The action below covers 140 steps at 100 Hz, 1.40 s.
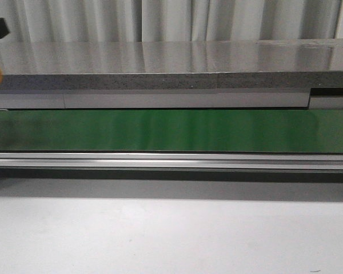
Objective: Move button from right to left
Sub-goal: 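Close the left gripper on the push-button and lift it off the belt, then carry the push-button with the left gripper down into the blue tray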
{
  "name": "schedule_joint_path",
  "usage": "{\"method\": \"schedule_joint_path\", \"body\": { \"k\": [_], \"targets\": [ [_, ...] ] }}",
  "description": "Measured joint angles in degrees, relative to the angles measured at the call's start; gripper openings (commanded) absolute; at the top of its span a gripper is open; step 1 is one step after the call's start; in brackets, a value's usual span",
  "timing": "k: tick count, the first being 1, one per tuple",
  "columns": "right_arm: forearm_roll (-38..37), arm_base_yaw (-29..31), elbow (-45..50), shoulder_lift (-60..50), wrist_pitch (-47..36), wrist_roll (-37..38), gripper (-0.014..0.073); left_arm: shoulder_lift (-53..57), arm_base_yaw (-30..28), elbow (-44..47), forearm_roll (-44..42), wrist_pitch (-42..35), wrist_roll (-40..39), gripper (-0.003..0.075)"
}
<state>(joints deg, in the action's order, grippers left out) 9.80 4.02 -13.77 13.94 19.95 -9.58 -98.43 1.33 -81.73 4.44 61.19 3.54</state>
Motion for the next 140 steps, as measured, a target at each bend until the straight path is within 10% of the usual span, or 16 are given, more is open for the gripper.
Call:
{"method": "schedule_joint_path", "body": {
  "k": [44, 91, 120, 140],
  "targets": [
    [0.0, 0.0, 0.0, 0.0, 0.0, 0.0, -0.0066, -0.96, -19.17, 0.0, -1.02, -0.11, 13.25, 0.0011],
    [0.0, 0.0, 0.0, 0.0, 0.0, 0.0, -0.0066, -14.56, -21.4, 0.0, -1.66, -6.22, 22.31, 0.0019],
    [0.0, 0.0, 0.0, 0.0, 0.0, 0.0, -0.0066, -17.29, -21.4, -0.1, -2.49, -6.9, 22.34, 0.0444],
    [0.0, 0.0, 0.0, 0.0, 0.0, 0.0, -0.0066, -17.29, -21.4, -0.1, -5.0, -6.94, 22.34, 0.0482]
  ]
}}
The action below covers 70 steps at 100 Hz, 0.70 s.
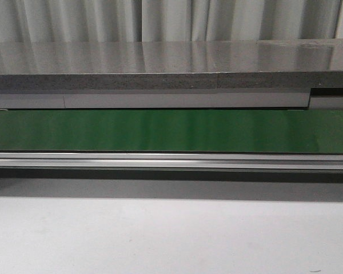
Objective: Move button from right to left
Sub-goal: 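Carry the push-button with the left gripper down into the blue tray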
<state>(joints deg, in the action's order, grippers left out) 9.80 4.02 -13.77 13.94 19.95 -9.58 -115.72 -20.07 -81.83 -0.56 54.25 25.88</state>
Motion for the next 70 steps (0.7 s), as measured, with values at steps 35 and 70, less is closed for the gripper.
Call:
{"method": "schedule_joint_path", "body": {
  "k": [35, 70],
  "targets": [
    [0.0, 0.0, 0.0, 0.0, 0.0, 0.0, -0.0066, 8.04, -0.12, 0.0, 1.14, 0.34, -0.59, 0.0121],
    [0.0, 0.0, 0.0, 0.0, 0.0, 0.0, -0.0066, 21.39, 1.47, 0.0, 12.31, 1.63, -0.94, -0.002]
  ]
}}
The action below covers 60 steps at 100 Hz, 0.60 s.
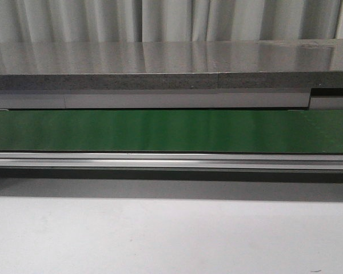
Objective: Move button from right to left
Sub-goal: 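Carry the push-button with the left gripper down into the blue tray, then open the left gripper to release the push-button and raise it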
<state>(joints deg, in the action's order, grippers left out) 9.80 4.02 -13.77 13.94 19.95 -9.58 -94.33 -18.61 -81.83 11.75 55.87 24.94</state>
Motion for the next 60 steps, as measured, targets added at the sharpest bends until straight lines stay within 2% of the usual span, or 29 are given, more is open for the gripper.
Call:
{"method": "schedule_joint_path", "body": {
  "k": [26, 60],
  "targets": [
    [0.0, 0.0, 0.0, 0.0, 0.0, 0.0, -0.0066, 8.87, 9.57, 4.02, 6.05, -4.22, 0.55, -0.002],
    [0.0, 0.0, 0.0, 0.0, 0.0, 0.0, -0.0066, 24.82, 18.25, 21.33, 11.19, -13.71, 0.55, -0.002]
  ]
}}
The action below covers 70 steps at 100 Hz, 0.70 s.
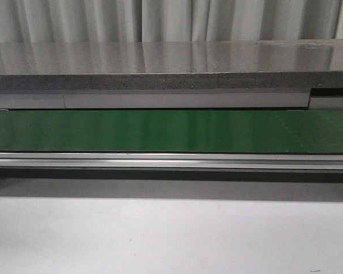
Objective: Move button from right to left
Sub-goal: 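Open the left gripper to release the push-button and raise it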
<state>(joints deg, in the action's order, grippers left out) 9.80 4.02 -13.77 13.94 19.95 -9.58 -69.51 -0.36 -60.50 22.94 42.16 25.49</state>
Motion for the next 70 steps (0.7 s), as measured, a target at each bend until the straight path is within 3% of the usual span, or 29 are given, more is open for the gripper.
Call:
{"method": "schedule_joint_path", "body": {
  "k": [41, 70],
  "targets": [
    [0.04, 0.0, 0.0, 0.0, 0.0, 0.0, -0.0066, 21.47, 2.12, 20.49, 4.53, -9.05, 0.0, -0.002],
    [0.04, 0.0, 0.0, 0.0, 0.0, 0.0, -0.0066, 36.62, 2.12, 29.84, 3.41, -11.55, 0.0, -0.002]
  ]
}}
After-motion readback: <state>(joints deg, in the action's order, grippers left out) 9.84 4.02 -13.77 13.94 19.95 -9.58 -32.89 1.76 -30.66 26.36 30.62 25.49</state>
